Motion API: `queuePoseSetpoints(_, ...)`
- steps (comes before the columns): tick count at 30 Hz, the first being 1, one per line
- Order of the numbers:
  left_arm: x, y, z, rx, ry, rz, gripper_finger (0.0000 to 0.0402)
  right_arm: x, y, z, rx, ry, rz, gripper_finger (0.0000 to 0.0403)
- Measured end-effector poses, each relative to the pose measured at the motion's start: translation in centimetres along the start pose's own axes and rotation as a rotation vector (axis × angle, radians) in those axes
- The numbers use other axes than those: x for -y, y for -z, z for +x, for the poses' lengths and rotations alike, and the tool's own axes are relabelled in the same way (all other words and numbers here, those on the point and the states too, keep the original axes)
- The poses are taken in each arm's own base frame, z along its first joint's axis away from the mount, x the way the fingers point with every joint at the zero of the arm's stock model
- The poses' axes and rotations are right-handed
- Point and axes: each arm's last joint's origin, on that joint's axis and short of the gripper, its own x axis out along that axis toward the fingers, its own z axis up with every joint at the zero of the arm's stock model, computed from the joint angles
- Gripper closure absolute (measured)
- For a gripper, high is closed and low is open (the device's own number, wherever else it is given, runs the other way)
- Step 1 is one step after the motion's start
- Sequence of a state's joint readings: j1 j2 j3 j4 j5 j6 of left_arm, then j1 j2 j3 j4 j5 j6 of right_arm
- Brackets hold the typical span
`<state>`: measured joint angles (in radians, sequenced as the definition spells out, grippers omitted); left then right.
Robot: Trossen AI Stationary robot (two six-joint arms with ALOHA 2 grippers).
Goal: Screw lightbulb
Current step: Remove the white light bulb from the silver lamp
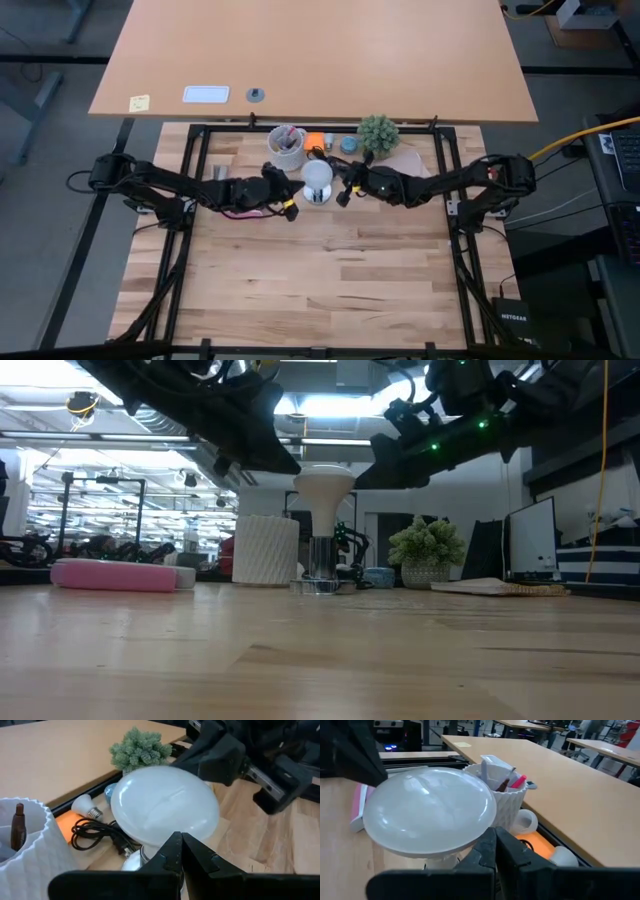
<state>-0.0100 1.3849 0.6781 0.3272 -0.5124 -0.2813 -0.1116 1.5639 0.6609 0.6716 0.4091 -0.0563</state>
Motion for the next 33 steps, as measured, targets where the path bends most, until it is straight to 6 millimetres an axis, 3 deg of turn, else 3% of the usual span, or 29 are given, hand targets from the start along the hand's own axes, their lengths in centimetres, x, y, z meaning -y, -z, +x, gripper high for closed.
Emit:
queuePoseSetpoints(8,0.4,-0.5,-0.1,0.062,0.015,-0.001,0.04,0.4,-0.3,0.1,0.023,0.012,-0.02,0.04)
queuePoseSetpoints(13,0.5,-1.7,-0.4,0.144,0.015,0.021,0.04,1.1,-2.0,-0.9,0.081,0.073,-0.052,0.04)
queuePoseSetpoints(17,0.3,-2.5,-0.7,0.204,-0.037,0.037,0.04,1.1,-3.3,-2.2,0.118,0.009,0.008,0.04)
queuePoseSetpoints(25,-1.4,-3.0,0.1,0.213,-0.124,0.043,0.04,-2.1,-3.7,-4.0,0.12,-0.275,0.093,0.04)
queuePoseSetpoints(33,-3.4,-2.8,1.1,0.164,-0.187,0.03,0.04,-3.9,-1.8,-3.3,0.049,-0.243,0.055,0.04)
